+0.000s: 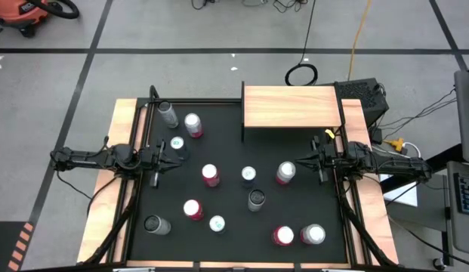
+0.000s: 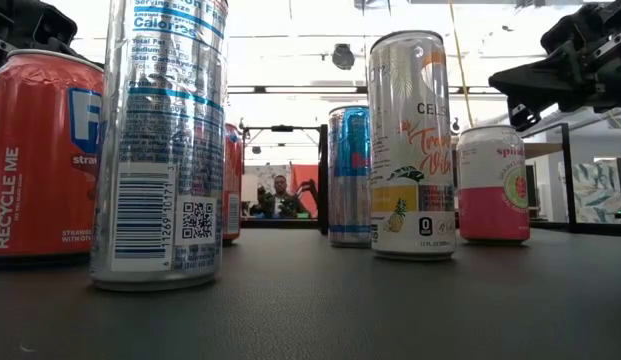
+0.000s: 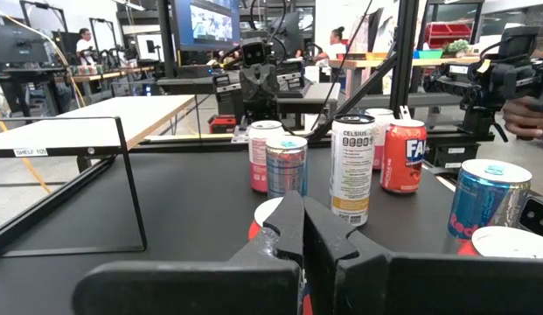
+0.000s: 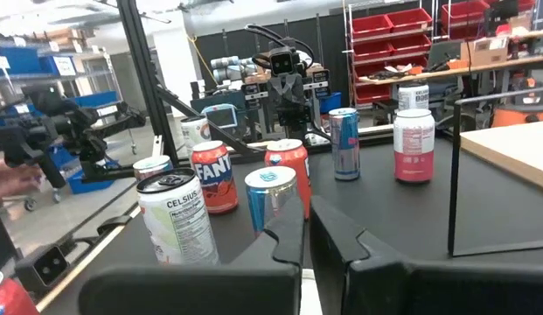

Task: Place canned beverage on shelf
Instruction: Put the middle pink white soda can on the shelf

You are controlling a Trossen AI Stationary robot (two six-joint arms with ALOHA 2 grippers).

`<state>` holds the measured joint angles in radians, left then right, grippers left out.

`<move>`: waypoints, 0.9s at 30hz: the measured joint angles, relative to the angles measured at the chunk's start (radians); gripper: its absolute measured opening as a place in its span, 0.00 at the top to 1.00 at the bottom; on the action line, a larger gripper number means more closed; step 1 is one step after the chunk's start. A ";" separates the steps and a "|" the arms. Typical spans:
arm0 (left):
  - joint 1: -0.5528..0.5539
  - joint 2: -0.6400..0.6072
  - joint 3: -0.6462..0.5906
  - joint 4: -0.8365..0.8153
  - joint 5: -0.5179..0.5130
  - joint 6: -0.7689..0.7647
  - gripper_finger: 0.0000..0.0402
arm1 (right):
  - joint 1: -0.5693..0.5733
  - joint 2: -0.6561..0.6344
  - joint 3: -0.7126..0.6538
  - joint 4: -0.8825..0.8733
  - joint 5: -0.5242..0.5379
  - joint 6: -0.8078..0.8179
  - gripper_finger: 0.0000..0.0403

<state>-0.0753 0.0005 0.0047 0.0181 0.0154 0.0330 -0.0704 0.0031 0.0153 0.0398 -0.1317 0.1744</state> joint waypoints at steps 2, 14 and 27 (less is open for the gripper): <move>0.000 0.000 0.000 0.000 0.000 0.000 1.00 | 0.000 0.000 0.000 0.007 0.002 -0.005 1.00; 0.000 0.000 0.000 0.000 0.000 0.000 1.00 | 0.000 0.000 0.017 0.014 -0.035 -0.051 1.00; 0.000 0.000 0.000 0.000 0.000 0.007 1.00 | 0.000 0.095 0.271 -0.158 -0.025 -0.063 1.00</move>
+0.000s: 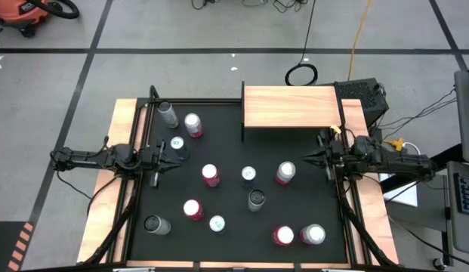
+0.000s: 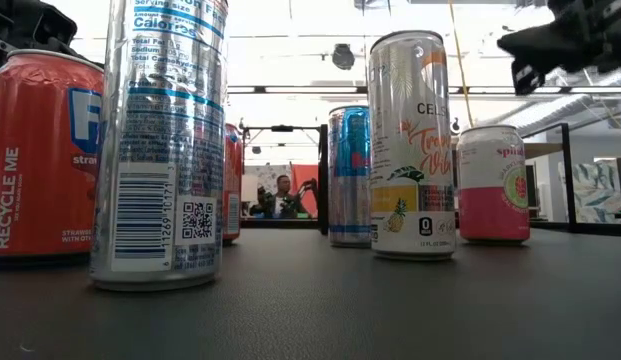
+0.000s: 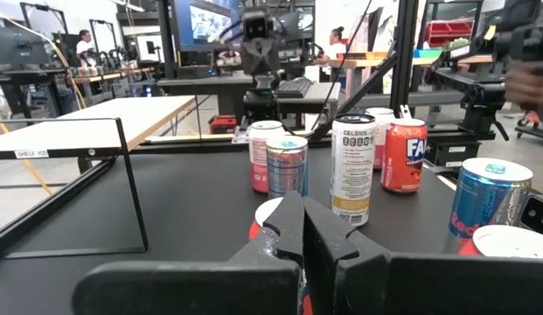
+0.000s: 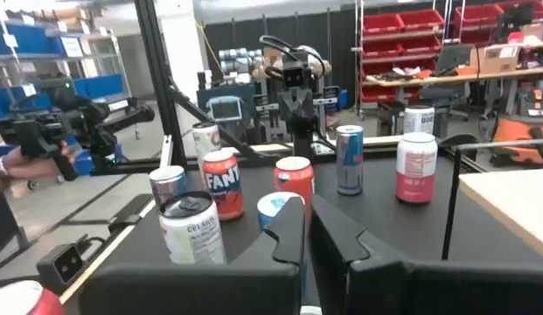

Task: Place canned beverage on shelf
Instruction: Put the middle pink white soda can on the shelf

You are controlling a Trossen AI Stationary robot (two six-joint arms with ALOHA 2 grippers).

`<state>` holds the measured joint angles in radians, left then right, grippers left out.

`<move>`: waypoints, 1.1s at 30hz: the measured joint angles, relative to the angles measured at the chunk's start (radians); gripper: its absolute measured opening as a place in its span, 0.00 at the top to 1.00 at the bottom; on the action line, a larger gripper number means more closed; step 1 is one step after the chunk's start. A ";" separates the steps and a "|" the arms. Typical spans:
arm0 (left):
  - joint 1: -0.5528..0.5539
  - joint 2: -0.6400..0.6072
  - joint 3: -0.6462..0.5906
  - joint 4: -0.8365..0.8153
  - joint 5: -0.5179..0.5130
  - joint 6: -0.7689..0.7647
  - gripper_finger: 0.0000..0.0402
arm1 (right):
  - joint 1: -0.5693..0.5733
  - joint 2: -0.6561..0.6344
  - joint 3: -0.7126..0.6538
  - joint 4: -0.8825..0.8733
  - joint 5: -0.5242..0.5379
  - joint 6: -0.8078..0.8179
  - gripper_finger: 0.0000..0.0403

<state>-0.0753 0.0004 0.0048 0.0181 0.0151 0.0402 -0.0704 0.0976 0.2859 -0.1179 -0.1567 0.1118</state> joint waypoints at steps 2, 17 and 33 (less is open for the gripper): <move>0.000 0.000 0.000 0.000 0.000 0.000 1.00 | 0.000 0.041 0.066 -0.035 0.000 -0.001 1.00; 0.000 0.000 0.000 0.004 -0.035 -0.006 1.00 | 0.000 0.379 0.540 -0.253 0.002 -0.019 1.00; 0.000 0.000 0.000 0.003 -0.038 -0.007 1.00 | 0.000 0.612 0.792 -0.421 0.000 -0.017 1.00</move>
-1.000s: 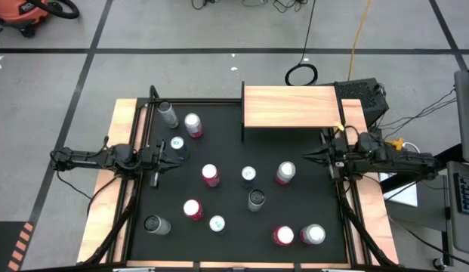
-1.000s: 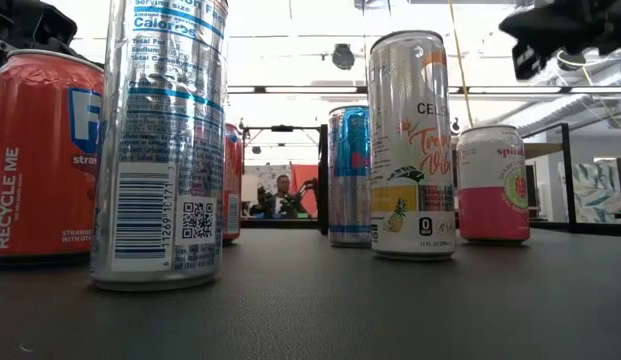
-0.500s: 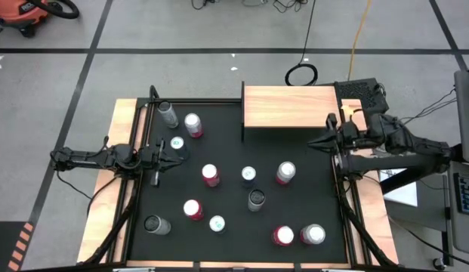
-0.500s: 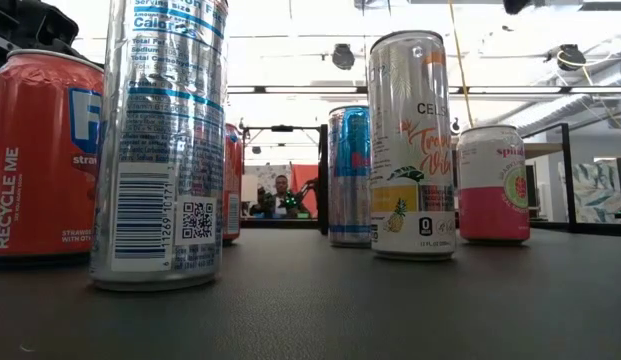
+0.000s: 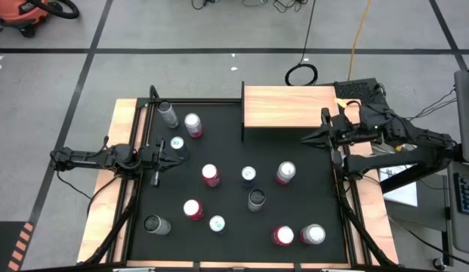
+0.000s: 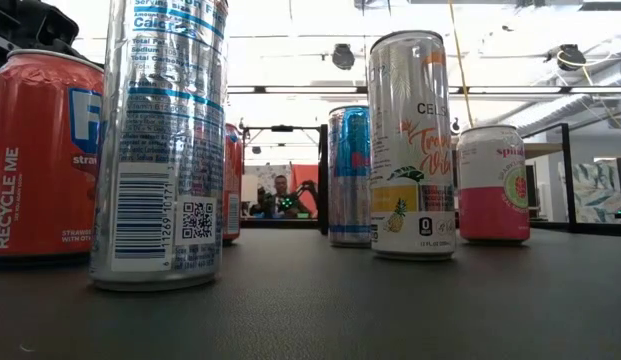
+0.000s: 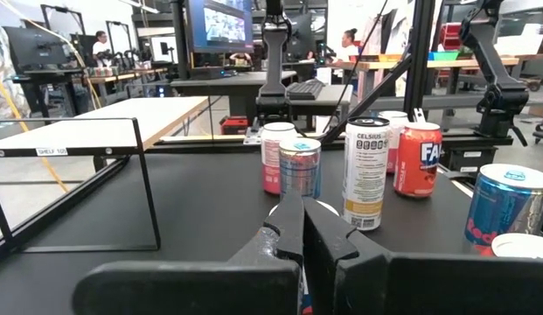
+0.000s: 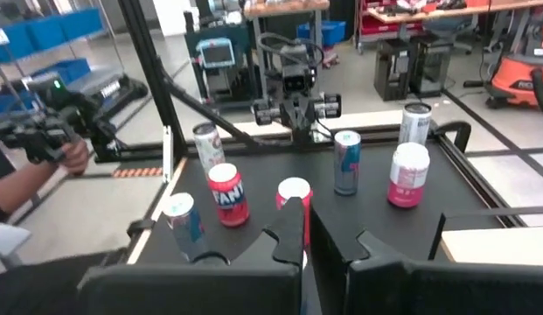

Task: Place canned beverage on shelf
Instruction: Put the middle pink white soda can on the shelf

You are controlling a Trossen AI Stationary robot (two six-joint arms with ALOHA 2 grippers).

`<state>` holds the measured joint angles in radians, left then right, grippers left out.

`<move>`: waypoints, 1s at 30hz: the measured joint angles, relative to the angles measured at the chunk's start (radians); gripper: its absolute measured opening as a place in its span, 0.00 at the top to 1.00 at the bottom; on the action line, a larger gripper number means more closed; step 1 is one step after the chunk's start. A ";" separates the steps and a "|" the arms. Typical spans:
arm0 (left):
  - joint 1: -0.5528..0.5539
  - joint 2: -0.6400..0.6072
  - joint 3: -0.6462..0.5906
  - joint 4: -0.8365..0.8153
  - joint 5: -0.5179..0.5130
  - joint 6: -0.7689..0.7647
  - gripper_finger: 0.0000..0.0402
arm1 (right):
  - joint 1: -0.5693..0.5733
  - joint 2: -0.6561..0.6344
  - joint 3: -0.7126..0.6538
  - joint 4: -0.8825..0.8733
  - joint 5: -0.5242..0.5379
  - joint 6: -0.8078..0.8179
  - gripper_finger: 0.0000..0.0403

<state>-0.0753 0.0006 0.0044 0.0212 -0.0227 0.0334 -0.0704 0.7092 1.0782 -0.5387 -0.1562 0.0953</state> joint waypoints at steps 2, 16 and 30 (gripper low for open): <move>0.000 0.000 0.000 0.000 0.000 0.000 1.00 | 0.000 0.010 0.000 -0.006 0.000 -0.004 1.00; 0.000 0.000 0.000 0.000 0.000 -0.003 1.00 | 0.000 0.043 0.000 -0.122 0.002 -0.002 1.00; 0.000 0.054 0.209 -0.019 -0.060 -0.078 1.00 | 0.000 0.041 -0.110 -0.172 0.006 0.088 1.00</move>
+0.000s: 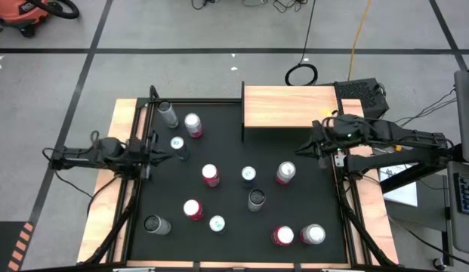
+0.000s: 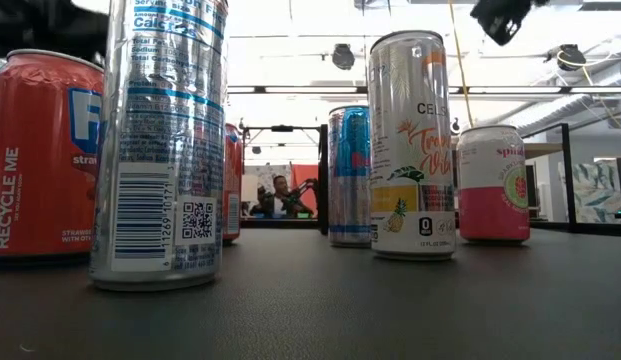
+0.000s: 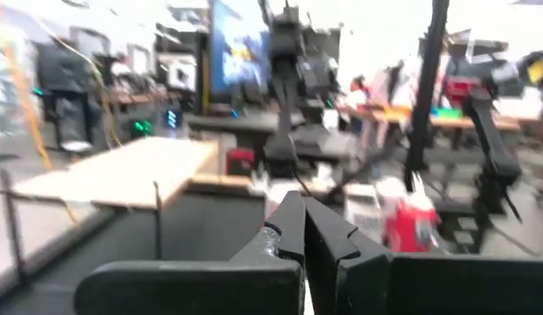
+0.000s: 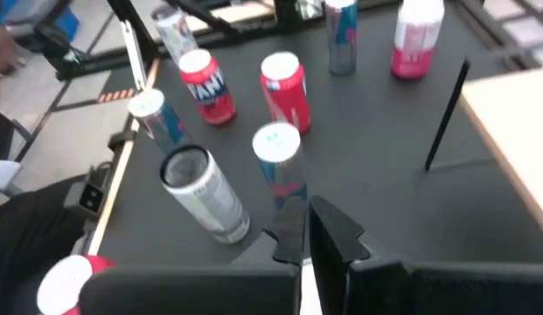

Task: Place canned beverage on shelf
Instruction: Put the middle pink white soda can on the shelf

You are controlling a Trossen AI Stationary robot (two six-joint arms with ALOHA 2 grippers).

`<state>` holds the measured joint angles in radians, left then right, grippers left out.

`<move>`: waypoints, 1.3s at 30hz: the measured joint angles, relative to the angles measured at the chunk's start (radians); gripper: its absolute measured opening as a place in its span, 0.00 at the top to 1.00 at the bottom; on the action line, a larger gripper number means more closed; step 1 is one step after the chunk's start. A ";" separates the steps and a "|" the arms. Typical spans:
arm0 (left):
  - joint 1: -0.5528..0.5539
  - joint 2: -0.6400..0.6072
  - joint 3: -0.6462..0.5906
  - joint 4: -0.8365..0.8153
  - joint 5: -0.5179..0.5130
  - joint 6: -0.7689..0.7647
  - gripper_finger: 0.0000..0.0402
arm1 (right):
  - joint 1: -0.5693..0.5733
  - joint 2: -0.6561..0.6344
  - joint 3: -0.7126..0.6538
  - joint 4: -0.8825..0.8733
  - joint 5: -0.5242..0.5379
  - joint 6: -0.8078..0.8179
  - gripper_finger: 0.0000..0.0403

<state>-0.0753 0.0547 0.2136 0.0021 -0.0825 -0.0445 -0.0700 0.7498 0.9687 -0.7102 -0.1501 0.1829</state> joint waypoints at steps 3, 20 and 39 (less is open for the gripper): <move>0.000 0.042 0.099 0.001 -0.015 0.037 1.00 | 0.000 0.000 -0.037 0.009 0.003 0.029 1.00; -0.003 0.515 0.571 -0.132 0.109 0.050 1.00 | 0.067 0.001 -0.212 0.116 0.131 0.133 1.00; -0.135 0.785 0.607 -0.123 0.099 -0.048 1.00 | 0.379 0.086 -0.244 0.196 0.339 0.245 1.00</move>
<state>-0.2099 0.8397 0.8209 -0.1211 0.0160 -0.0921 0.3094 0.8353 0.7242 -0.5147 0.1885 0.4284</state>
